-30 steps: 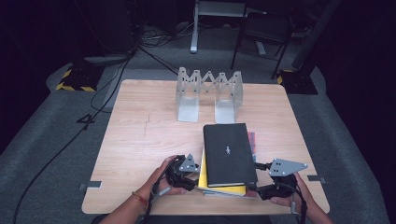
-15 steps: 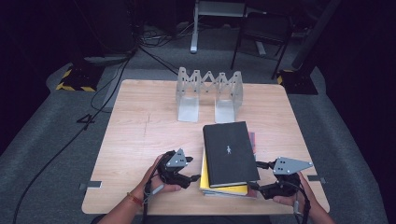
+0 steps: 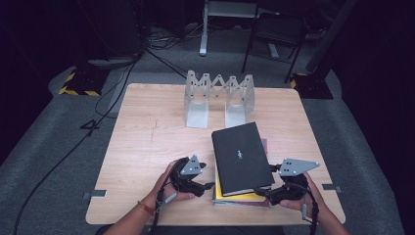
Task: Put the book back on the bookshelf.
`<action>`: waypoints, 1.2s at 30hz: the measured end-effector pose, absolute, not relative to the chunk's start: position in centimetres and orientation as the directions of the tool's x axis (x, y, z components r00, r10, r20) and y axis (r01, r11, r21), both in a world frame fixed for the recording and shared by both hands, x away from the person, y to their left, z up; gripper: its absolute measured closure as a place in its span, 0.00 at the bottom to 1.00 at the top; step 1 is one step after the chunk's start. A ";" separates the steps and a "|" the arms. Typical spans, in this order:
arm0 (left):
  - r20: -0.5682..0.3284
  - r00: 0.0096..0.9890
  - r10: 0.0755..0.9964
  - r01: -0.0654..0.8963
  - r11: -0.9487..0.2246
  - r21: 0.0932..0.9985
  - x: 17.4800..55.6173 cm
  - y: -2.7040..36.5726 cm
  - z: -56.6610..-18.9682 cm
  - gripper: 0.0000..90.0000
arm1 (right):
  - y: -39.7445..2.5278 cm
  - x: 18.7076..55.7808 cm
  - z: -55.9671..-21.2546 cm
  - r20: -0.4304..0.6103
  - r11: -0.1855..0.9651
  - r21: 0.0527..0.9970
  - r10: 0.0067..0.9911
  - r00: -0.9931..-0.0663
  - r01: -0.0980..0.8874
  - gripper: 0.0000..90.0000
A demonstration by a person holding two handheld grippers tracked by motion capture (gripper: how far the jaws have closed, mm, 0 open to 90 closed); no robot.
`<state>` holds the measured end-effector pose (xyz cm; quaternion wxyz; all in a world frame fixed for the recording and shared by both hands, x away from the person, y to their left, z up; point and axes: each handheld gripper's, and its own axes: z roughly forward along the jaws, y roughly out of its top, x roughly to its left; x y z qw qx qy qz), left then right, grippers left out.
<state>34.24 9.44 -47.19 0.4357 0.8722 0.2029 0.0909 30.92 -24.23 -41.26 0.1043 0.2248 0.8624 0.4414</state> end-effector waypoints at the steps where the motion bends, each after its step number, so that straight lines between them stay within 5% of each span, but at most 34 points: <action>1: -0.018 0.901 0.433 0.275 -0.538 0.797 34.2 9.4 -47.2 0.30 | -24.2 30.9 -41.3 0.019 0.509 0.808 0.480 -0.877 0.296 0.19; 4: 0.012 0.866 0.500 0.282 -0.508 0.814 34.9 10.6 -46.7 0.30 | -24.4 30.1 -41.3 -0.036 0.549 0.795 0.466 -0.884 0.257 0.26; 11: 0.028 0.844 0.535 0.278 -0.483 0.830 36.3 10.9 -46.1 0.34 | -29.2 30.5 -40.4 0.047 0.414 0.843 0.579 -0.814 0.344 0.31; 18: 0.058 0.824 0.564 0.275 -0.487 0.829 38.3 10.2 -46.2 0.35 | -26.3 31.7 -40.1 0.028 0.449 0.826 0.571 -0.820 0.340 0.30; 28: 0.026 0.819 0.574 0.313 -0.485 0.817 40.9 8.8 -47.5 0.37 | -24.8 34.3 -42.1 0.136 0.429 0.783 0.587 -0.798 0.450 0.08; 36: 0.027 0.818 0.575 0.323 -0.496 0.806 40.9 9.4 -47.6 0.38 | -23.4 34.3 -42.2 0.120 0.438 0.788 0.580 -0.806 0.433 0.08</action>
